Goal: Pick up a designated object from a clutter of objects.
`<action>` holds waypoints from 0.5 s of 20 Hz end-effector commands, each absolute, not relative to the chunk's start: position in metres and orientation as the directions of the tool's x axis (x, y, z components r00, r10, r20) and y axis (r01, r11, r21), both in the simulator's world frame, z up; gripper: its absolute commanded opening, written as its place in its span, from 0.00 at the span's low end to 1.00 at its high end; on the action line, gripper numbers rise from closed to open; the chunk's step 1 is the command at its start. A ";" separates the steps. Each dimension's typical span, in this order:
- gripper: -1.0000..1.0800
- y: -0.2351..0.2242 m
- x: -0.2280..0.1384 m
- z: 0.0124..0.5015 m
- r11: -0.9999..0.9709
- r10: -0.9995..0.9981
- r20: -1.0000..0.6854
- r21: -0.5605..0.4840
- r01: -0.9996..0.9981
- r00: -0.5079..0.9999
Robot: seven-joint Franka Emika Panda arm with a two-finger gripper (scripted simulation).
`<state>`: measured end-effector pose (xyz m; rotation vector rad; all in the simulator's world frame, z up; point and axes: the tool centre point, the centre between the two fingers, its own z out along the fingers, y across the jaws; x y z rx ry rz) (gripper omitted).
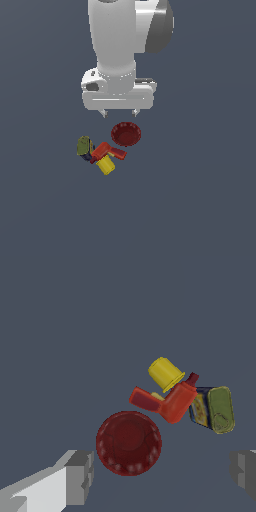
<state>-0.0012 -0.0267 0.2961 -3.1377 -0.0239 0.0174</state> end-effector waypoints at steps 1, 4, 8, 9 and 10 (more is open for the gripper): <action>0.96 -0.036 0.001 0.286 -1.000 0.024 -0.011 -0.008 0.024 1.000; 0.96 -0.051 0.005 0.269 -0.999 0.039 -0.009 -0.013 0.039 0.999; 0.96 -0.078 0.009 0.241 -0.998 0.063 -0.006 -0.018 0.063 0.998; 0.96 -0.085 0.010 0.233 -0.997 0.070 -0.005 -0.019 0.070 0.998; 0.96 -0.094 0.010 0.224 -0.997 0.078 -0.004 -0.020 0.078 0.997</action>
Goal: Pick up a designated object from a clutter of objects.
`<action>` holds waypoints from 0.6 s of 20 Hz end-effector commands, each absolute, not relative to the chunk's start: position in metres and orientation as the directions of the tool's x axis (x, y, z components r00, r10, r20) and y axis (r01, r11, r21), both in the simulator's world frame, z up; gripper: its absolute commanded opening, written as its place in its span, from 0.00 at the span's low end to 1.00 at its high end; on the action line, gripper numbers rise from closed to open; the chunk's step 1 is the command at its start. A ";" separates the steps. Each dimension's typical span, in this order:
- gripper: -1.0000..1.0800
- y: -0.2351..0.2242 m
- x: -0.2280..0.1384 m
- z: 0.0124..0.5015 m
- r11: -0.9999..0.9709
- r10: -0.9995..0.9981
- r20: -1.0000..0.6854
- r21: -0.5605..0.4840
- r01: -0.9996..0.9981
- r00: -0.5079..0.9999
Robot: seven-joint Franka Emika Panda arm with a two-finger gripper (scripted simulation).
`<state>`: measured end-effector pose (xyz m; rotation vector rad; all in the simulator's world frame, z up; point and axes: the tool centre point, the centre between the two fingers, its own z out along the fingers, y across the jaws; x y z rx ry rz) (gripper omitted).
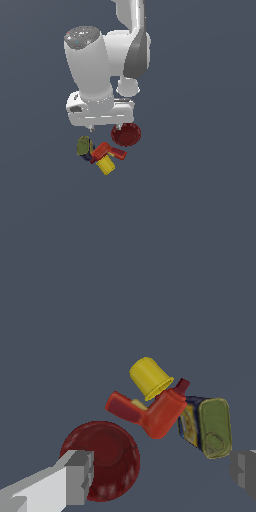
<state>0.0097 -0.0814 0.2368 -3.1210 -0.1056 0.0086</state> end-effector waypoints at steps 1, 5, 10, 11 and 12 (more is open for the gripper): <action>0.96 -0.102 0.010 0.215 -0.996 0.085 -0.003 -0.020 0.085 0.996; 0.96 -0.136 0.007 0.180 -0.993 0.114 0.001 -0.018 0.114 0.994; 0.96 -0.169 0.000 0.146 -0.990 0.141 0.002 -0.011 0.141 0.990; 0.96 -0.175 -0.002 0.141 -0.989 0.145 0.002 -0.010 0.145 0.989; 0.96 -0.180 -0.003 0.136 -0.989 0.149 0.002 -0.008 0.149 0.989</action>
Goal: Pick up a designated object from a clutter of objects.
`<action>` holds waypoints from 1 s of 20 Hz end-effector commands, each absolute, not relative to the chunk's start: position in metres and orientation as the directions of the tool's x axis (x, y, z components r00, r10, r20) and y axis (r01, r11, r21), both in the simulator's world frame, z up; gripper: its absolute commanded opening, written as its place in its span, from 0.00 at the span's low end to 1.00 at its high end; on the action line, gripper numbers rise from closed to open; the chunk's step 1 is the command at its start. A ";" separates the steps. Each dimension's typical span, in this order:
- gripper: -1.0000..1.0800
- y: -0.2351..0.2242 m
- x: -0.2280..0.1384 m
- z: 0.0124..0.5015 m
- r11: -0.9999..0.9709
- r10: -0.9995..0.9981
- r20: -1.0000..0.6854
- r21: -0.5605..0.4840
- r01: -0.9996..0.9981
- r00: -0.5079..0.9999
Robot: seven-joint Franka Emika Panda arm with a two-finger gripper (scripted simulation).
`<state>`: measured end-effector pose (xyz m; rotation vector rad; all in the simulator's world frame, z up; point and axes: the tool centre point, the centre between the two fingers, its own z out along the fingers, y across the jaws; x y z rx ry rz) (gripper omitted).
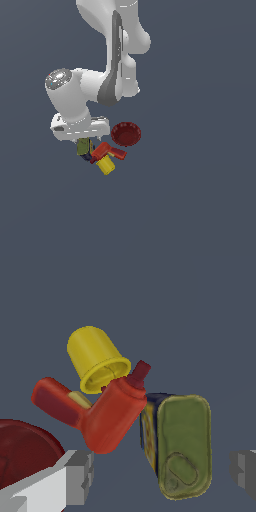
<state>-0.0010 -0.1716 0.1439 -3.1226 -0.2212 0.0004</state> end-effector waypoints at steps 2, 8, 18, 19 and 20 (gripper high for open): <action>0.96 -0.188 -0.006 0.127 -0.988 0.156 0.001 -0.006 0.156 0.988; 0.96 -0.202 -0.011 0.114 -0.986 0.168 0.000 0.000 0.168 0.986; 0.96 -0.202 -0.012 0.097 -0.986 0.167 -0.001 -0.001 0.167 0.986; 0.96 -0.202 -0.013 0.092 -0.986 0.167 -0.001 -0.001 0.167 0.986; 0.96 -0.202 -0.013 0.086 -0.986 0.167 -0.001 -0.001 0.167 0.986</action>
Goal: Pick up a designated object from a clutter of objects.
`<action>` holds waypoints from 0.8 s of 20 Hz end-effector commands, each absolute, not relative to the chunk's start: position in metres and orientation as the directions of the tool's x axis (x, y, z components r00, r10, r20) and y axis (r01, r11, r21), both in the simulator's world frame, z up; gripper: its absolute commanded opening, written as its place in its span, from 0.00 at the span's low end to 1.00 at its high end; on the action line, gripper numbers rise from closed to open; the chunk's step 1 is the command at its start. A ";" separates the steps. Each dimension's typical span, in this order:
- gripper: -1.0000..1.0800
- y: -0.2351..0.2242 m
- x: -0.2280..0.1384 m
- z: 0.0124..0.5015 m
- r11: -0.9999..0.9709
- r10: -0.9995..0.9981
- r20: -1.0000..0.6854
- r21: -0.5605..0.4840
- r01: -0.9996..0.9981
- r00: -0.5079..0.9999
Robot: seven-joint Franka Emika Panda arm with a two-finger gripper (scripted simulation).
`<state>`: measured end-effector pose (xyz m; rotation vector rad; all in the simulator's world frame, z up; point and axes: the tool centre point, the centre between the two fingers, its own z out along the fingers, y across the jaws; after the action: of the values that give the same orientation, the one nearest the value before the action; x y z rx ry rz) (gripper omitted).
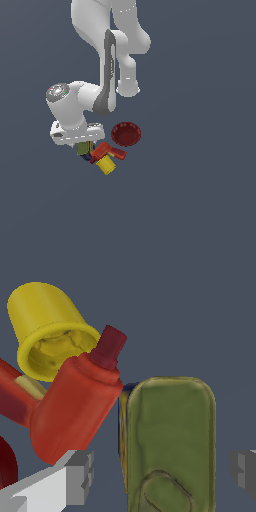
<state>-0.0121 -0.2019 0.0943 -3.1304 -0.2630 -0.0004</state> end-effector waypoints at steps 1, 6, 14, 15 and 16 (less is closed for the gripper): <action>0.96 -0.202 -0.013 0.081 -0.986 0.167 0.000 0.000 0.167 0.986; 0.96 -0.202 -0.013 0.065 -0.986 0.168 0.000 0.000 0.168 0.986; 0.00 -0.202 -0.012 0.063 -0.986 0.169 0.000 0.000 0.169 0.986; 0.00 -0.202 -0.012 0.063 -0.986 0.169 0.000 0.000 0.169 0.986; 0.00 -0.202 -0.012 0.063 -0.986 0.169 0.000 0.000 0.169 0.986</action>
<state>-0.0093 -0.2027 0.0667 -3.1329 -0.2667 -0.0123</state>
